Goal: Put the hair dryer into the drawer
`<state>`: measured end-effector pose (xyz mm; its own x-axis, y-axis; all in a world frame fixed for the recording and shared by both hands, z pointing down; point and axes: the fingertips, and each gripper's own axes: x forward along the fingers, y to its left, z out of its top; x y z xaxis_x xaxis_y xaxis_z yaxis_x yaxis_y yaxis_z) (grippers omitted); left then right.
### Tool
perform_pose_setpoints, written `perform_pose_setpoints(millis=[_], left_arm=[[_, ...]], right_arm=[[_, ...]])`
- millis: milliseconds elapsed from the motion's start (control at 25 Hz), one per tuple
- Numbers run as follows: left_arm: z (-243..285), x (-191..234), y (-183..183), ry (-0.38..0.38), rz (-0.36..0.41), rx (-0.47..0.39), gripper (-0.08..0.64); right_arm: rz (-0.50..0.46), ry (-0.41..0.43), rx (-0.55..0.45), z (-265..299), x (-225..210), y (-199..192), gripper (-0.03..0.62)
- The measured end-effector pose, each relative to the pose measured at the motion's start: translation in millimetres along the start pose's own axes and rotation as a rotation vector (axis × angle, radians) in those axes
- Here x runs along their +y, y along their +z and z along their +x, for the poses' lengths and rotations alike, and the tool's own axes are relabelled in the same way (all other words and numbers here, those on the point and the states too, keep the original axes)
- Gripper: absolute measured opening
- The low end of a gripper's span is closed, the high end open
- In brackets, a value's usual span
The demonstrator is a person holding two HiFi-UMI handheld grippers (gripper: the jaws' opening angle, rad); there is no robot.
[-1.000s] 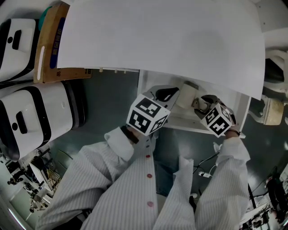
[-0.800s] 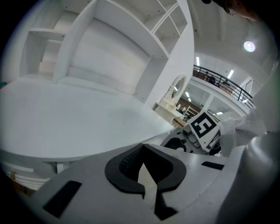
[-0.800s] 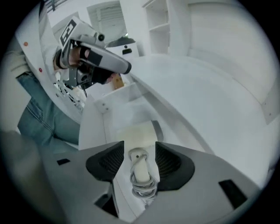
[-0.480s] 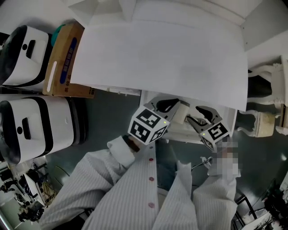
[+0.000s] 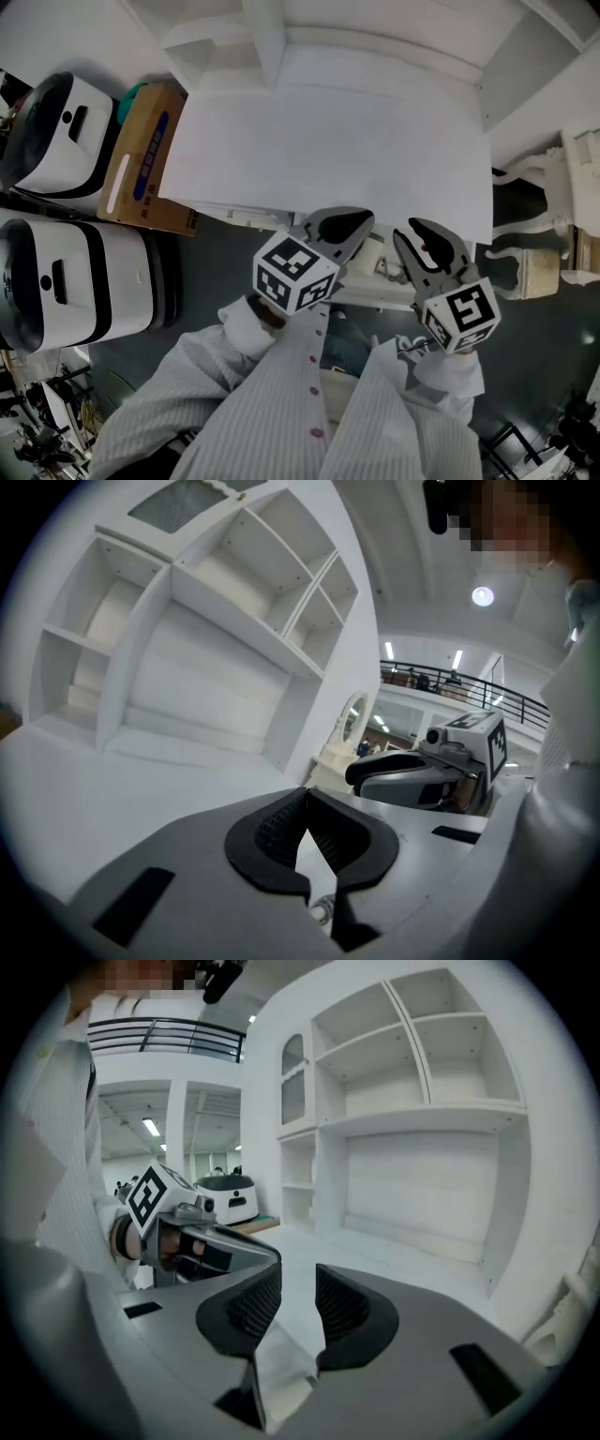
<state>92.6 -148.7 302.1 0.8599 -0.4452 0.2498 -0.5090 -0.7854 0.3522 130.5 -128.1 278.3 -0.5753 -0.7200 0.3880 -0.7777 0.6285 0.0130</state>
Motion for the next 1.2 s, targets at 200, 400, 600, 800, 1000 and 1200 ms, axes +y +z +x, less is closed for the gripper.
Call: perform_pose_setpoints(millis=[200, 400, 600, 800, 1000, 1200], left_arm=[[-20.5, -18.8, 58.2, -0.038, 0.054, -0.13, 0.009], [-41.6, -37.9, 94.4, -0.071, 0.137, -0.201, 0.009], [-50.4, -45.6, 107.8, -0.08, 0.173, -0.228, 0.009], [-54.1, -41.1, 109.3, -0.067, 0.172, -0.231, 0.009], [-55.4, -45.0, 108.5, -0.068, 0.169, -0.229, 0.009], [-55.3, -49.6, 108.9, -0.074, 0.171, -0.231, 0.009]], right_arm=[[0.014, -0.096, -0.154, -22.2, 1.7, 51.0, 0.043], [0.074, -0.126, -0.261, -31.2, 12.8, 82.3, 0.014], [0.076, -0.129, -0.287, -33.0, 22.7, 97.9, 0.012], [0.101, -0.124, -0.299, -34.4, 22.3, 101.1, 0.011], [0.135, -0.098, -0.324, -38.8, 23.5, 103.4, 0.011], [0.124, -0.095, -0.32, -42.7, 26.5, 102.9, 0.011]])
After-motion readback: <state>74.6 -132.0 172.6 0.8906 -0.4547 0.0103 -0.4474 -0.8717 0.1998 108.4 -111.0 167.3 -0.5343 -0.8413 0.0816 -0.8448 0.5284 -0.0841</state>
